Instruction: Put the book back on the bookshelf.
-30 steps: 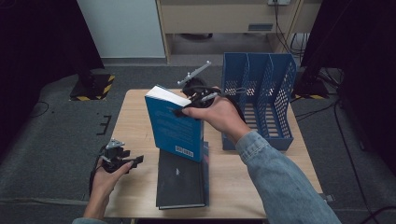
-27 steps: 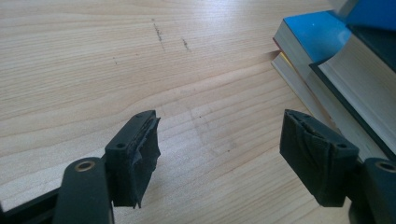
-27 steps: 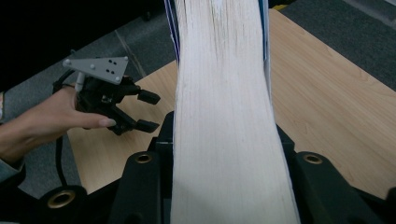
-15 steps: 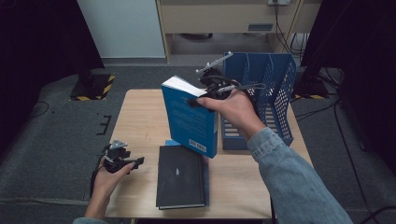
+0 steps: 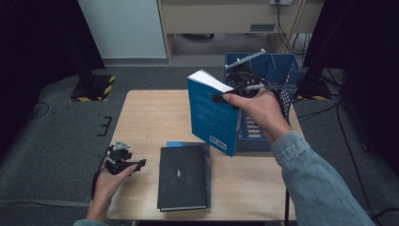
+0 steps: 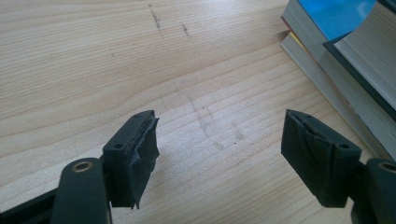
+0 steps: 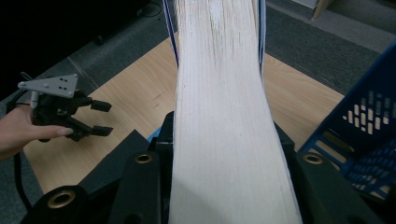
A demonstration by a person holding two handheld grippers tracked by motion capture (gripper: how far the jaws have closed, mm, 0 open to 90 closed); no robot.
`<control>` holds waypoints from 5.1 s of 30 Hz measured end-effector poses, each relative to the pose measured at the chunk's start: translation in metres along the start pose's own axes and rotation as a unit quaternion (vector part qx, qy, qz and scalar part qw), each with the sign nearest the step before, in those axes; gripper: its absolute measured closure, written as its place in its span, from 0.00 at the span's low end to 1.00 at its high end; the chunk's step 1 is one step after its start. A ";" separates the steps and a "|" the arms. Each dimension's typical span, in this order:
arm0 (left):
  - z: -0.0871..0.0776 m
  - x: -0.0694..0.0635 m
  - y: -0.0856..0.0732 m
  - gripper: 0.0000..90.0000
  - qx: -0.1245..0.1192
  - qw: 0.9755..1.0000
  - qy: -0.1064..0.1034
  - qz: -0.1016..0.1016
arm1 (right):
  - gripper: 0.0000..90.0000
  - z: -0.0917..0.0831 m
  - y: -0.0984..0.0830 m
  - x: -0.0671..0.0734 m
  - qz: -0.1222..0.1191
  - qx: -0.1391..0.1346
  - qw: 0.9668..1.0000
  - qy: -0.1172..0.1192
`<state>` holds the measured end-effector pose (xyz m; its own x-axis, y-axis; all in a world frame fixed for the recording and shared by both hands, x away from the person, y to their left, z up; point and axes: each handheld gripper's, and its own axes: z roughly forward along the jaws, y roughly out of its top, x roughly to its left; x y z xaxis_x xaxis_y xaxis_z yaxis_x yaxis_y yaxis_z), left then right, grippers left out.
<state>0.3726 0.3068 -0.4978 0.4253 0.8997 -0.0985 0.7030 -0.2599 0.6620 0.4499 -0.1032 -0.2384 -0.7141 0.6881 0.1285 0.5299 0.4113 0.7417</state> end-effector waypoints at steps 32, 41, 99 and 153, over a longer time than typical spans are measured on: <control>0.001 -0.004 -0.002 0.29 0.008 1.000 0.003 0.010 | 0.67 -0.036 -0.019 -0.025 0.040 -0.020 0.999 -0.027; 0.001 -0.003 -0.002 0.29 0.010 1.000 0.003 0.010 | 0.67 -0.044 -0.026 -0.034 0.053 -0.020 0.998 -0.036; 0.003 -0.002 -0.003 0.19 0.013 1.000 0.010 0.000 | 0.66 -0.041 -0.023 -0.092 0.158 -0.043 0.978 -0.128; 0.006 -0.007 -0.002 0.16 0.014 1.000 0.004 0.009 | 0.66 0.029 0.004 -0.103 0.182 -0.071 0.961 -0.198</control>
<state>0.3714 0.2994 -0.5027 0.4341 0.8972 -0.0808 0.7110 -0.2861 0.6424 0.5382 -0.1551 -0.2677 -0.2487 0.9558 0.1566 0.6232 0.0341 0.7813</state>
